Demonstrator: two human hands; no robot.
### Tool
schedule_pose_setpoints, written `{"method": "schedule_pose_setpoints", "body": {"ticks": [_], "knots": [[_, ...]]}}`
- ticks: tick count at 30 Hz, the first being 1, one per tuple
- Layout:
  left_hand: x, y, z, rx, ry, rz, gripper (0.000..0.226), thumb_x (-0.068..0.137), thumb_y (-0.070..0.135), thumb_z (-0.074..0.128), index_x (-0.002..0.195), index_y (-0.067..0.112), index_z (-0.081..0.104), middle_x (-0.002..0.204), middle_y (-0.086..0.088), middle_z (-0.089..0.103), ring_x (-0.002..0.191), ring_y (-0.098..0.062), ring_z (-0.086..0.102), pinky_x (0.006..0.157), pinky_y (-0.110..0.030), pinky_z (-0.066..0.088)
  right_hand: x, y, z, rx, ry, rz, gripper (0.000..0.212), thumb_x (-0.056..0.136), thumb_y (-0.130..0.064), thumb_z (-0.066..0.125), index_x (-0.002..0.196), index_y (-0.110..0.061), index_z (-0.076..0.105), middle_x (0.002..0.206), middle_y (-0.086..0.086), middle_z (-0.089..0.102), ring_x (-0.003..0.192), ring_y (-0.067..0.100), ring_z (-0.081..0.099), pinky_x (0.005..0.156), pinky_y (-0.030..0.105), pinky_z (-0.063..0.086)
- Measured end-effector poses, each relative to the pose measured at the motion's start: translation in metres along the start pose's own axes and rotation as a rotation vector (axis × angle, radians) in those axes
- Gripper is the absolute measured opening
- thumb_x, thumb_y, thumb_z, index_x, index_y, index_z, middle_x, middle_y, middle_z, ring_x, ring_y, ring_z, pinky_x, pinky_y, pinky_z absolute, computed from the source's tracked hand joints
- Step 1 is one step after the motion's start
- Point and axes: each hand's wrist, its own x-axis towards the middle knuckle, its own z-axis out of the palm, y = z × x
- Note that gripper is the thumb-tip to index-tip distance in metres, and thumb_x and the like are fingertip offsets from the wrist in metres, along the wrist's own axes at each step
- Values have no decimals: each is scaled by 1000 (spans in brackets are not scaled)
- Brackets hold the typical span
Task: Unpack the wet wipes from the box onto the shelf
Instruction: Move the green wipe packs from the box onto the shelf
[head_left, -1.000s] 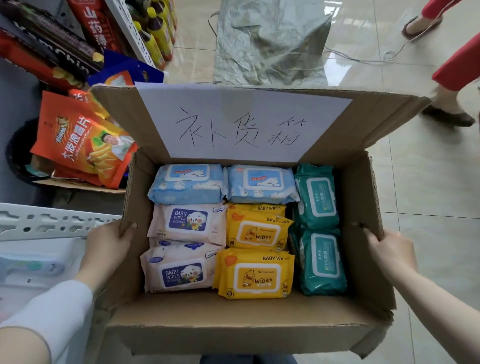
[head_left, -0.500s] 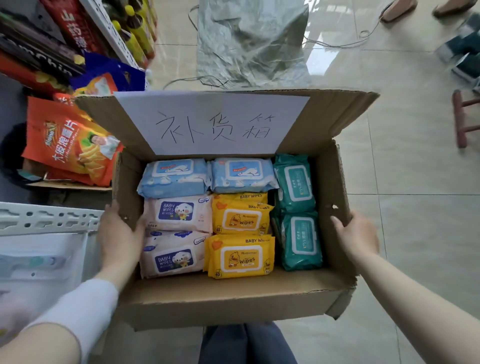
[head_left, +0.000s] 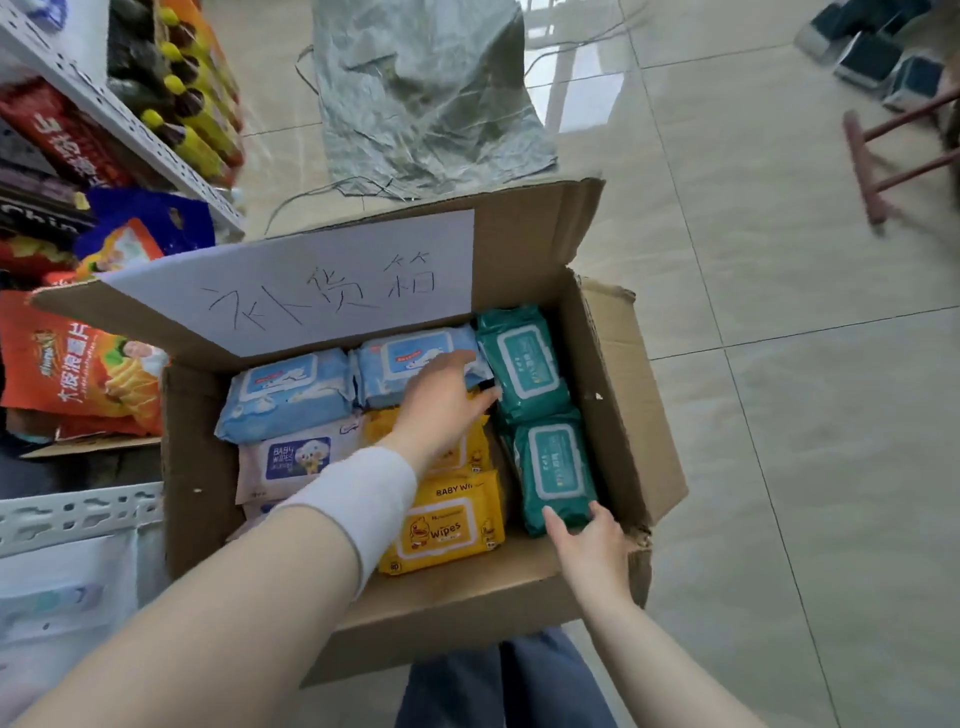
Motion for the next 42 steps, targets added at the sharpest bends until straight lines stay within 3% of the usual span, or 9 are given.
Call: {"method": "schedule_pose_setpoints", "body": {"ticks": [8, 14, 18, 21, 25, 28, 31, 36, 42], "knots": [[88, 2, 41, -92, -70, -51, 69, 84, 39, 64, 136, 3, 37, 135, -15, 45, 126, -30, 43, 101, -34, 38, 72, 9, 42, 494, 22, 401, 69, 77, -42, 70, 126, 1, 49, 120, 18, 59, 108, 35, 57, 96, 43, 47], [109, 2, 48, -179, -15, -134, 69, 82, 38, 67, 132, 0, 37, 134, -17, 45, 128, -31, 39, 100, -35, 38, 90, 11, 49, 734, 27, 530, 76, 75, -44, 71, 133, -4, 43, 125, 15, 53, 113, 34, 54, 100, 48, 44], [122, -1, 47, -292, -69, -194, 62, 80, 41, 68, 125, 3, 49, 128, -14, 55, 113, -29, 56, 95, -38, 48, 94, 13, 47, 887, 31, 573, 70, 76, -38, 73, 132, -7, 45, 124, 13, 56, 113, 30, 55, 102, 44, 44], [123, 2, 45, -407, -77, -239, 48, 83, 33, 67, 118, 3, 56, 121, -14, 62, 102, -31, 63, 88, -39, 53, 97, 9, 49, 886, 25, 578, 81, 69, -46, 75, 133, -8, 42, 124, 13, 54, 112, 31, 54, 100, 44, 45], [96, 8, 40, -517, 11, -232, 51, 86, 29, 65, 125, 1, 48, 124, -2, 55, 108, -15, 55, 82, -17, 43, 83, 2, 43, 682, -4, 522, 119, 36, -70, 71, 134, -9, 41, 125, 14, 52, 112, 32, 52, 98, 45, 46], [58, 11, 39, -501, 36, -250, 53, 87, 27, 63, 131, 5, 42, 127, -1, 51, 111, -14, 51, 82, -14, 35, 63, -17, 13, 409, -48, 318, 78, 74, -44, 71, 137, -10, 40, 131, 15, 49, 111, 31, 54, 96, 41, 48], [21, 7, 40, -521, -56, -346, 55, 87, 26, 64, 134, 10, 41, 133, -6, 53, 102, -14, 55, 82, -21, 39, 61, -46, -17, 86, -82, 40, 55, 88, -27, 60, 137, -10, 42, 132, 10, 52, 116, 25, 54, 92, 31, 46], [-35, 0, 61, -575, -120, -425, 50, 84, 26, 66, 127, 10, 46, 126, -7, 58, 115, -20, 56, 89, -25, 44, 88, -112, -33, -345, -167, -320, 52, 88, -26, 60, 134, -7, 44, 133, 9, 53, 119, 25, 53, 98, 34, 43], [-63, 3, 91, -578, -57, -612, 49, 85, 30, 65, 128, 16, 46, 130, -2, 55, 120, -18, 52, 100, -29, 40, 125, -168, -24, -998, -299, -633, 61, 92, -28, 54, 143, -6, 29, 143, 19, 33, 128, 32, 40, 104, 35, 34]]}}
